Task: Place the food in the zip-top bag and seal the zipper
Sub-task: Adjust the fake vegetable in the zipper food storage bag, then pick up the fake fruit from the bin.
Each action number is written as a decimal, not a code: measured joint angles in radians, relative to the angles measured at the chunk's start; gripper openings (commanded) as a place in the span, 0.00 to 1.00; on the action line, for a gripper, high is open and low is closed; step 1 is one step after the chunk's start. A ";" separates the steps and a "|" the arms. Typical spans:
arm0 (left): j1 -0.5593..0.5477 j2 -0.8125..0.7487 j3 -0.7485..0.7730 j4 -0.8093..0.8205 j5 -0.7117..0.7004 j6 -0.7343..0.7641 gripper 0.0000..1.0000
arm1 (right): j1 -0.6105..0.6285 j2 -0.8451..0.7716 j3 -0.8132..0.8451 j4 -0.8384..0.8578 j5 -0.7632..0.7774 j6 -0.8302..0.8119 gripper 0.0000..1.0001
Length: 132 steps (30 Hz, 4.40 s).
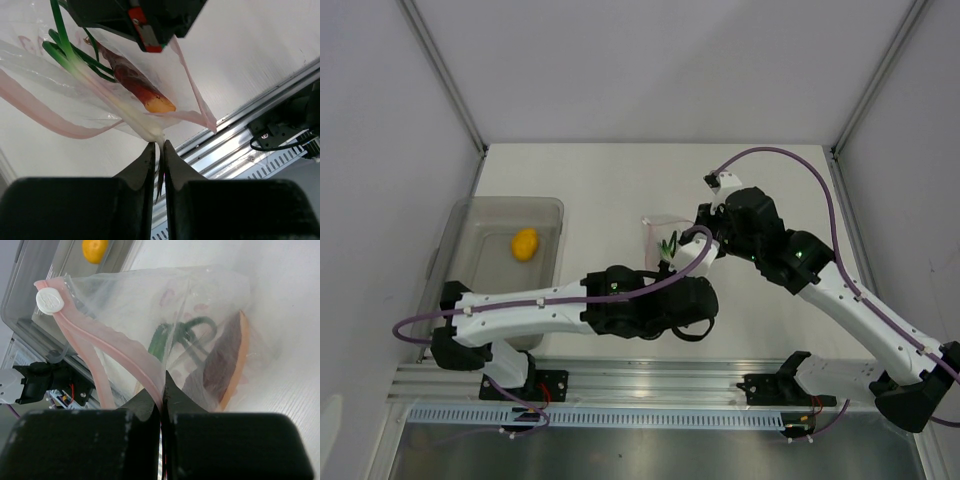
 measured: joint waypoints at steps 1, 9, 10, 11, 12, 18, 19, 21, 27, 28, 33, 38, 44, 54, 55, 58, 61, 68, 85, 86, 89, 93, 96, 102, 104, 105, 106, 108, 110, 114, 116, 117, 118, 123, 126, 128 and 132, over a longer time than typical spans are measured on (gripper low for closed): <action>0.007 0.000 0.000 -0.001 -0.002 0.000 0.09 | 0.000 0.000 0.000 0.000 0.000 0.003 0.00; 0.144 -0.050 -0.001 0.024 0.036 0.003 0.01 | 0.000 -0.001 0.000 -0.001 -0.003 0.008 0.00; 0.164 -0.062 -0.001 0.034 0.045 0.004 0.01 | 0.000 -0.001 0.000 -0.001 -0.003 0.008 0.00; 0.184 -0.074 -0.001 0.043 0.057 0.005 0.00 | 0.000 -0.001 0.000 -0.001 -0.003 0.010 0.00; 0.197 -0.081 -0.001 0.050 0.064 0.006 0.01 | 0.000 -0.001 0.000 -0.001 -0.003 0.010 0.00; 0.240 -0.075 -0.001 0.083 0.134 0.027 0.01 | 0.000 -0.002 0.000 -0.001 -0.010 0.015 0.00; 0.242 -0.063 -0.001 0.089 0.146 0.030 0.01 | 0.000 -0.002 0.000 -0.001 -0.010 0.016 0.00; 0.246 -0.037 -0.001 0.100 0.166 0.032 0.00 | 0.000 -0.003 0.000 -0.001 -0.010 0.017 0.00; 0.270 -0.022 -0.087 0.158 0.196 0.028 0.22 | 0.000 -0.005 -0.004 -0.019 -0.009 0.017 0.00; 0.278 -0.034 -0.110 0.165 0.196 0.028 0.27 | -0.001 -0.006 -0.004 -0.018 -0.010 0.018 0.00; 0.323 -0.100 -0.143 0.168 0.192 0.039 0.48 | -0.001 -0.012 -0.004 -0.016 -0.010 0.017 0.00; 0.335 -0.196 -0.143 0.201 0.211 0.085 0.76 | -0.001 -0.012 -0.004 -0.016 -0.010 0.017 0.00; 0.335 -0.327 -0.143 0.253 0.254 0.124 0.92 | -0.002 -0.012 -0.004 -0.016 -0.010 0.017 0.00; 0.555 -0.594 -0.343 0.295 0.277 0.079 0.99 | -0.002 -0.010 -0.004 -0.016 -0.011 0.009 0.00; 0.591 -0.612 -0.370 0.291 0.279 0.068 0.99 | -0.002 -0.009 -0.004 -0.016 -0.012 0.006 0.00; 0.723 -0.657 -0.459 0.276 0.280 0.019 1.00 | -0.003 -0.006 -0.004 -0.016 -0.021 0.002 0.00; 0.878 -0.681 -0.534 0.269 0.309 -0.027 1.00 | -0.003 0.002 -0.004 -0.016 -0.032 -0.003 0.00; 1.172 -0.670 -0.640 0.242 0.384 -0.113 1.00 | -0.004 0.005 -0.006 -0.016 -0.037 -0.015 0.00; 1.535 -0.488 -0.854 0.314 0.529 -0.222 0.99 | -0.018 0.004 -0.021 -0.024 -0.052 -0.039 0.00; 1.543 -0.481 -0.862 0.329 0.527 -0.225 1.00 | -0.019 0.004 -0.022 -0.026 -0.053 -0.040 0.00; 1.561 -0.447 -0.875 0.372 0.519 -0.232 1.00 | -0.021 0.004 -0.022 -0.037 -0.055 -0.051 0.00; 1.577 -0.389 -0.880 0.436 0.504 -0.233 0.99 | -0.024 0.004 -0.023 -0.048 -0.057 -0.059 0.00; 1.592 -0.323 -0.881 0.497 0.503 -0.231 0.99 | -0.026 0.005 -0.023 -0.053 -0.063 -0.066 0.00; 1.619 -0.142 -0.839 0.562 0.507 -0.221 1.00 | -0.035 0.016 -0.023 -0.058 -0.070 -0.087 0.00; 1.625 -0.097 -0.824 0.587 0.515 -0.222 0.99 | -0.041 0.021 -0.023 -0.061 -0.071 -0.095 0.00; 1.627 -0.079 -0.817 0.599 0.523 -0.222 1.00 | -0.043 0.024 -0.023 -0.062 -0.071 -0.100 0.00; 1.627 -0.064 -0.814 0.613 0.532 -0.222 0.99 | -0.045 0.028 -0.023 -0.064 -0.072 -0.105 0.00; 1.627 -0.040 -0.806 0.630 0.545 -0.224 1.00 | -0.050 0.031 -0.023 -0.070 -0.072 -0.111 0.00; 1.627 -0.016 -0.794 0.642 0.559 -0.228 0.99 | -0.055 0.032 -0.024 -0.078 -0.074 -0.119 0.00; 1.627 0.019 -0.767 0.649 0.571 -0.243 1.00 | -0.066 0.032 -0.026 -0.096 -0.080 -0.134 0.00; 1.627 0.027 -0.763 0.652 0.575 -0.252 0.99 | -0.073 0.031 -0.034 -0.099 -0.086 -0.141 0.00; 1.628 0.030 -0.763 0.652 0.574 -0.257 0.99 | -0.076 0.031 -0.038 -0.100 -0.090 -0.144 0.00; 1.628 0.033 -0.761 0.650 0.574 -0.260 1.00 | -0.078 0.031 -0.041 -0.102 -0.091 -0.146 0.00; 1.628 0.051 -0.743 0.637 0.561 -0.269 1.00 | -0.093 0.031 -0.051 -0.111 -0.105 -0.156 0.00; 1.629 0.063 -0.725 0.631 0.554 -0.269 0.99 | -0.100 0.030 -0.051 -0.113 -0.114 -0.160 0.00; 1.631 0.067 -0.716 0.626 0.549 -0.270 0.99 | -0.102 0.029 -0.051 -0.113 -0.117 -0.160 0.00; 1.647 0.070 -0.712 0.620 0.548 -0.278 1.00 | -0.106 0.029 -0.051 -0.113 -0.124 -0.162 0.00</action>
